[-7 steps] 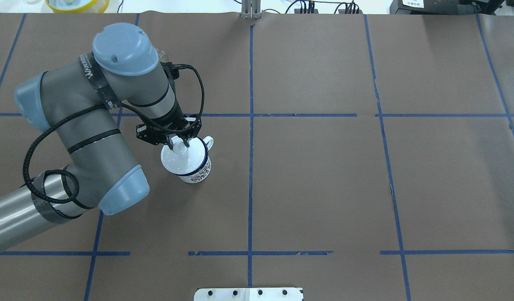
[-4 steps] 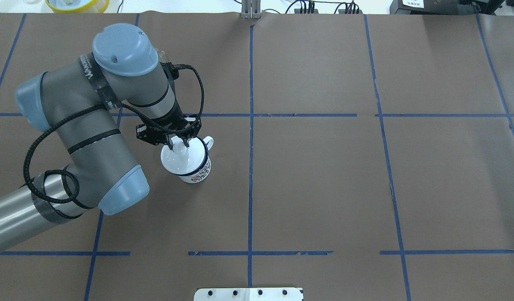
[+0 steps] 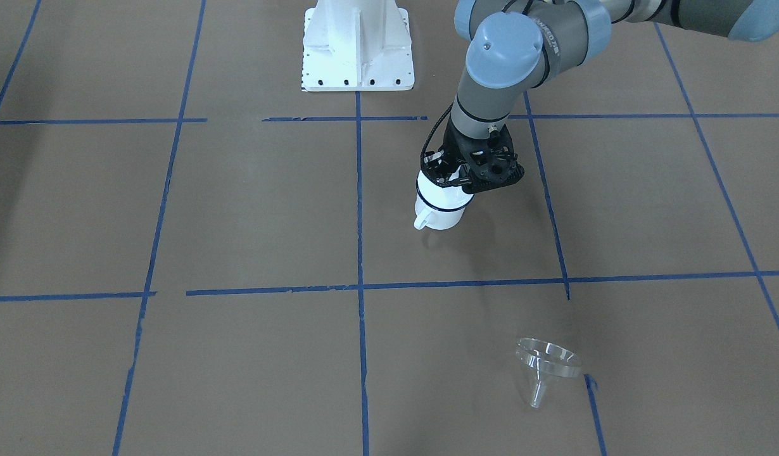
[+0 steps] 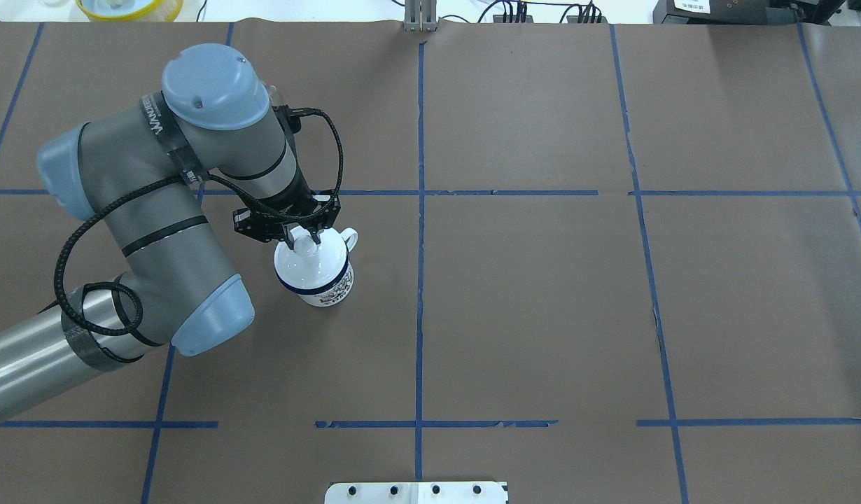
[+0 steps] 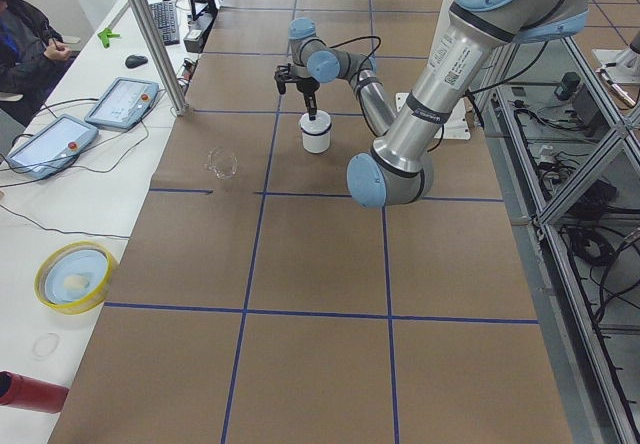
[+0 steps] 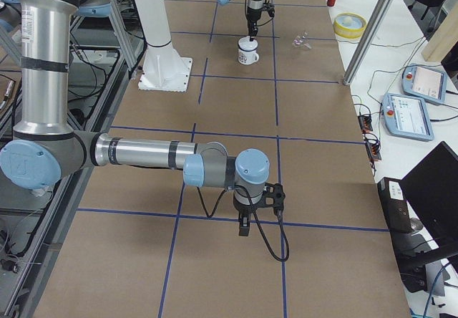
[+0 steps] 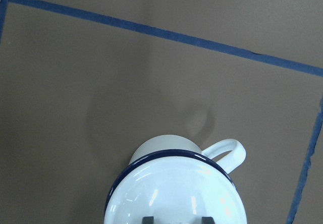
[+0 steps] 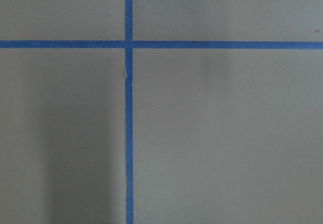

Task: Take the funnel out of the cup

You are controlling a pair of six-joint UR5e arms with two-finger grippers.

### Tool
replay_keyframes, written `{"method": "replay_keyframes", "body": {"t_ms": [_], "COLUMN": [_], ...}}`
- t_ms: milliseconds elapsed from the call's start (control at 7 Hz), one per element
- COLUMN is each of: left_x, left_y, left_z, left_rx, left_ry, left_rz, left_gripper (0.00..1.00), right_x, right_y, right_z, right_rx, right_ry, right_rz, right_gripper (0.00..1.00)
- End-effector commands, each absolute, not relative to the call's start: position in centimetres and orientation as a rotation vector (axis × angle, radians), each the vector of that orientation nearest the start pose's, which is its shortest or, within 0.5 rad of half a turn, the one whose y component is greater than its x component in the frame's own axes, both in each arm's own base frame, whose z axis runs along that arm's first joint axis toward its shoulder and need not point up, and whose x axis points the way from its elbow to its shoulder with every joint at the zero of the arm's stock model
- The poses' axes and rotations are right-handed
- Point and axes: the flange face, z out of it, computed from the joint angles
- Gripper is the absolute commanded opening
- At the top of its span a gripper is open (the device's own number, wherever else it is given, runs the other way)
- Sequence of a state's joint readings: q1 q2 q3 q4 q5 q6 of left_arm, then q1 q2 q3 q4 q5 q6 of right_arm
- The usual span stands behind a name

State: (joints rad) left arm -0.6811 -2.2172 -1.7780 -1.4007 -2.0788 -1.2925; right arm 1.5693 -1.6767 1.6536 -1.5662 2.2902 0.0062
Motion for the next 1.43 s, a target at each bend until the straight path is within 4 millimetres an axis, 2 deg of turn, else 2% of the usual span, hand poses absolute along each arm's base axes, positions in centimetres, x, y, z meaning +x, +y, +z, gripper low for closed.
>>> {"method": "replay_keyframes", "body": {"t_ms": [0,286,429,571,714,857,1000,1286], "left_x": [44.6,44.3,42.3,38.2,32.9,26.8,19.6,4.1], "left_y": [-47.2,-47.1,-46.8,-46.5,-47.9,-50.8,-53.5,-56.2], "left_z": [21.2,21.1,19.8,19.8,20.1,23.2,27.8,39.8], "left_rx": [-0.118,-0.11,-0.082,-0.031,0.082,0.176,0.253,0.283], "left_ry": [0.819,0.822,0.854,0.885,0.893,0.844,0.768,0.698], "left_rz": [-0.208,-0.209,-0.206,-0.204,-0.128,-0.056,0.016,0.219], "left_gripper": [0.96,1.0,1.0,1.0,1.0,1.0,1.0,1.0], "right_x": [6.7,6.7,6.7,6.7,6.7,6.7,6.7,6.7], "right_y": [-44.6,-44.6,-44.6,-44.6,-44.6,-44.6,-44.6,-44.6], "right_z": [67.1,67.1,67.1,67.1,67.1,67.1,67.1,67.1], "right_rx": [-0.02,-0.02,-0.02,-0.02,-0.02,-0.02,-0.02,-0.02], "right_ry": [-0.719,-0.719,-0.719,-0.719,-0.719,-0.719,-0.719,-0.719], "right_rz": [0.011,0.011,0.011,0.011,0.011,0.011,0.011,0.011], "right_gripper": [1.0,1.0,1.0,1.0,1.0,1.0,1.0,1.0]}}
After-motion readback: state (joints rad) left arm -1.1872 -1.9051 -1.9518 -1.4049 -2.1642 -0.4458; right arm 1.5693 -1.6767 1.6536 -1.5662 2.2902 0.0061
